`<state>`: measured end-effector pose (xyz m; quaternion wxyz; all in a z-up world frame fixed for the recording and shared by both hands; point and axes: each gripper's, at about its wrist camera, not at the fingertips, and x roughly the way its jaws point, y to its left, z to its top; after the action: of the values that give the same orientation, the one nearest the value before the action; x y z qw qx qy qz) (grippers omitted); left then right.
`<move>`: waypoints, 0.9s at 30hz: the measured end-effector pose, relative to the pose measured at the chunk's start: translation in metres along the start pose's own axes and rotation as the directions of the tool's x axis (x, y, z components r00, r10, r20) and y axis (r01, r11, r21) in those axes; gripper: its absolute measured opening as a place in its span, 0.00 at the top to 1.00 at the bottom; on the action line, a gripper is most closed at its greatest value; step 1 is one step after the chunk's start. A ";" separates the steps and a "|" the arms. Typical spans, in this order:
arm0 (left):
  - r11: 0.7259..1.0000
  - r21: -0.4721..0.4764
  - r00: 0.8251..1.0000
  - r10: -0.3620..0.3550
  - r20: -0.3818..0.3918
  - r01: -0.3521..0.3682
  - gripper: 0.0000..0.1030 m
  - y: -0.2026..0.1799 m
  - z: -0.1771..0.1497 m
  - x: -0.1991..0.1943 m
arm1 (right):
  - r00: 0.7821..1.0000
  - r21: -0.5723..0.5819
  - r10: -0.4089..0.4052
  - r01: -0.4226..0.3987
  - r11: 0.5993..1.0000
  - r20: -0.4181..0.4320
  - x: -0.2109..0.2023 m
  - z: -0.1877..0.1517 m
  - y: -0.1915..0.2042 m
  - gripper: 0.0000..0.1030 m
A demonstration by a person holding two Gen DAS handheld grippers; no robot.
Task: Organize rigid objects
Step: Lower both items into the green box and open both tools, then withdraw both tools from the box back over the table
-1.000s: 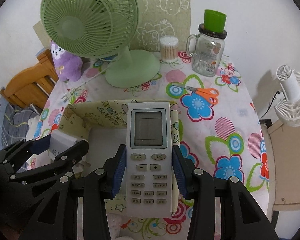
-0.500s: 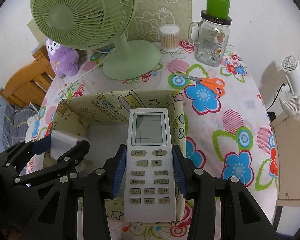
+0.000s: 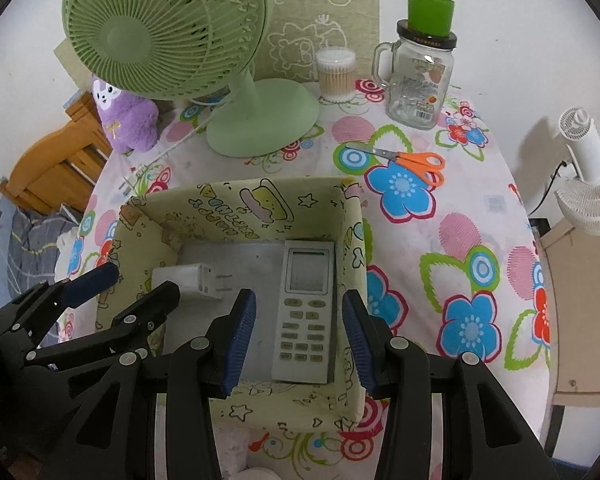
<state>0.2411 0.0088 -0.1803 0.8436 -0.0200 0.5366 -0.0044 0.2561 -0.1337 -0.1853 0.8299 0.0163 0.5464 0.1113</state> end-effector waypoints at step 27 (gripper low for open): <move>0.999 -0.027 0.995 0.044 0.090 -0.041 0.07 0.006 -0.037 -0.071 | 0.992 0.017 -0.054 0.052 0.998 0.117 -0.076 -0.040 0.000 0.14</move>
<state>0.1773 0.0161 -0.1317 0.8667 -0.0192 0.4980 0.0211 0.1913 -0.1530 -0.1327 0.8631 0.0139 0.4977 0.0842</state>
